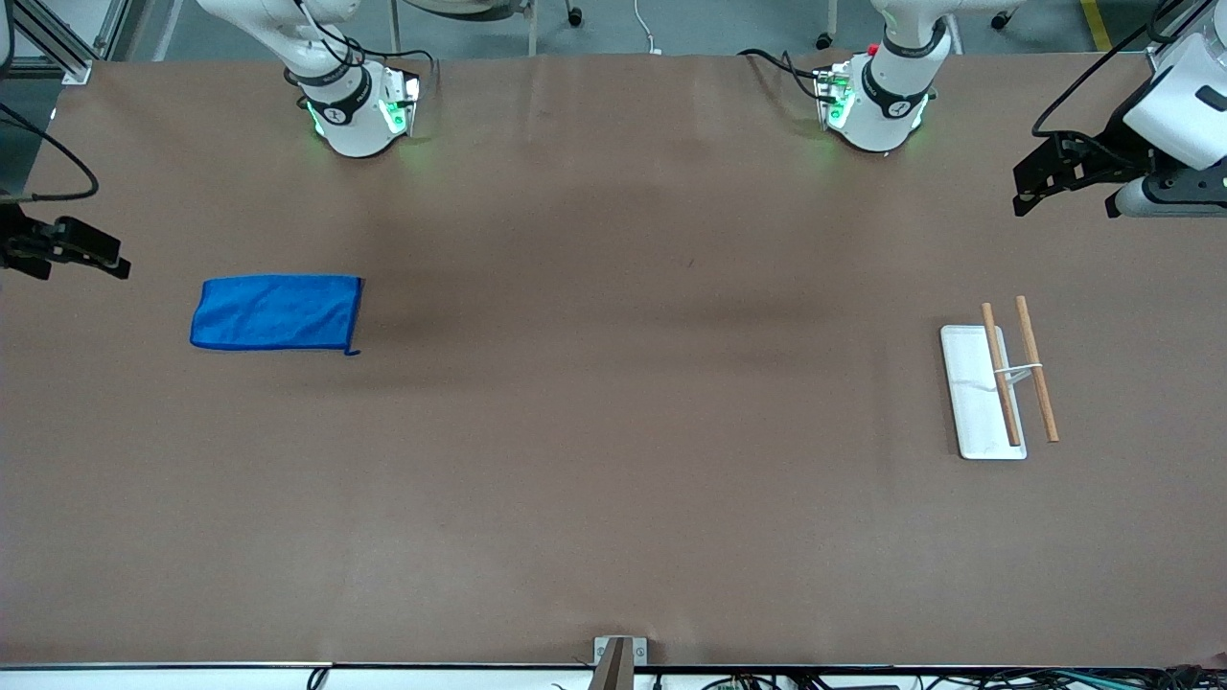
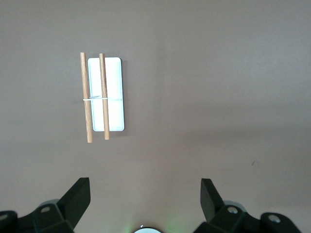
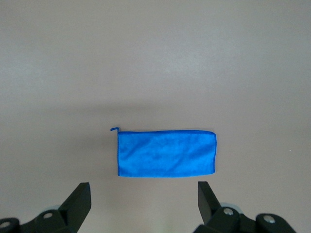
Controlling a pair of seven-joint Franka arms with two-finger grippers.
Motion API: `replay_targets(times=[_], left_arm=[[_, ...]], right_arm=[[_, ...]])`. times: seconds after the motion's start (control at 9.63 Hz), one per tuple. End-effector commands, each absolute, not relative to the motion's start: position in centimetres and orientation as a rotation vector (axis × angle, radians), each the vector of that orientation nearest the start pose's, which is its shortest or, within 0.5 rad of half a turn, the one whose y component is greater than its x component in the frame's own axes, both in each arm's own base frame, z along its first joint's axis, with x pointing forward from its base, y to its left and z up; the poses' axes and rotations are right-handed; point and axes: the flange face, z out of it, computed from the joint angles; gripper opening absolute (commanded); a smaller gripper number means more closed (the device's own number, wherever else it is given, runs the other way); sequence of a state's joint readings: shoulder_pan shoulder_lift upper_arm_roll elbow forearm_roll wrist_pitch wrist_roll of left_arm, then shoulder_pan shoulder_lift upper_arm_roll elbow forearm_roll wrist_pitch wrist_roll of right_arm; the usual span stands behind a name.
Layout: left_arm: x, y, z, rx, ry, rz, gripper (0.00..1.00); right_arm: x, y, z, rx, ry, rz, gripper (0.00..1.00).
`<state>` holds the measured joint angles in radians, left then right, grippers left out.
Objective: Right arm passes towel to left arm to hang
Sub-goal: 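Move the right gripper over the blue towel's edge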
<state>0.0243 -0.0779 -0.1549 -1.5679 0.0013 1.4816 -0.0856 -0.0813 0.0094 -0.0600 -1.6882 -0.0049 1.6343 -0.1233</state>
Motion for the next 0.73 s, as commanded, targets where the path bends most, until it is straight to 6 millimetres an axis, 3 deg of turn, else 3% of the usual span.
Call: replay_targets(times=[0.0, 0.21, 0.62], left_arm=[[52.0, -7.4, 64.7, -3.122, 0.071, 0.075, 1.00], [52.0, -7.2, 64.6, -3.124, 0.076, 0.078, 1.00], [51.9, -8.2, 64.6, -3.121, 0.090, 0.077, 1.00]], right_arm=[[54.4, -9.2, 52.5, -3.141, 0.075, 0.105, 0.97], [53.8, -10.5, 47.3, -3.140, 0.116, 0.093, 0.96], [50.8, -11.7, 33.3, -3.140, 0.165, 0.077, 0.95]])
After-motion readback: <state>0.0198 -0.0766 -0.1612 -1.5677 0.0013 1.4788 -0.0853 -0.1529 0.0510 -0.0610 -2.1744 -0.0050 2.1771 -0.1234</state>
